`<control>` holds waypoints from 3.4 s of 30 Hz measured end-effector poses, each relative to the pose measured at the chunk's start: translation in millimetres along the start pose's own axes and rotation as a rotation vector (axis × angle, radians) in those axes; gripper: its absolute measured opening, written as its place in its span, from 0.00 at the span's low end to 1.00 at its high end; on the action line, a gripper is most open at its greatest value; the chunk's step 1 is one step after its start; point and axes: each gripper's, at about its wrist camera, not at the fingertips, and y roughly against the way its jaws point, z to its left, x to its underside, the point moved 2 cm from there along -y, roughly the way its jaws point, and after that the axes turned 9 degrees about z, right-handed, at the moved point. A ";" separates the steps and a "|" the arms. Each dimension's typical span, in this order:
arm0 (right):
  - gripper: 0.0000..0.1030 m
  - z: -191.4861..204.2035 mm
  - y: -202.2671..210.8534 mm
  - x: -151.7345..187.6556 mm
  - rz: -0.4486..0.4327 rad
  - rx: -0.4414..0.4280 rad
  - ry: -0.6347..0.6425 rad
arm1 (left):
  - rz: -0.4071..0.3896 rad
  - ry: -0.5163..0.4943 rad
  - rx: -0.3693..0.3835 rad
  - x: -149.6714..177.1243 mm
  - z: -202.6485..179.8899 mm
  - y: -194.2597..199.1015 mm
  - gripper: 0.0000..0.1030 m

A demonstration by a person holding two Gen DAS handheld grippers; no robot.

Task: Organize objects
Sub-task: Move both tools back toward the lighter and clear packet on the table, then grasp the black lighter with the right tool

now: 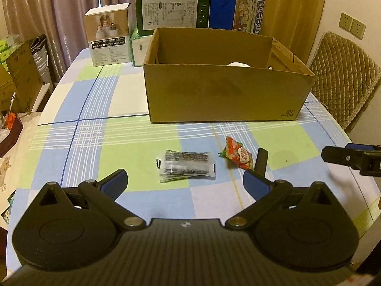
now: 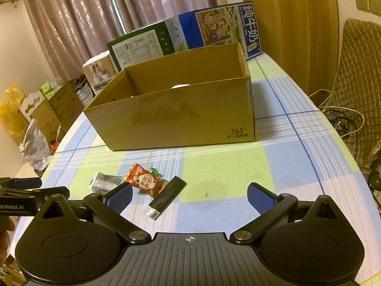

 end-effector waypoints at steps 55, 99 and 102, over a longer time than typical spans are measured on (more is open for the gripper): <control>0.79 37.1 -138.1 -3.0 0.281 -0.229 0.771 | 0.104 -0.370 0.067 -20.0 4.5 -75.3 0.98; 0.77 30.7 -113.5 -27.3 0.283 -0.124 0.577 | 0.098 -0.607 0.054 -25.8 -7.4 -122.9 0.80; 0.77 28.3 -115.5 -30.8 0.294 -0.117 0.547 | 0.100 -0.598 0.073 -29.8 -11.4 -127.0 0.76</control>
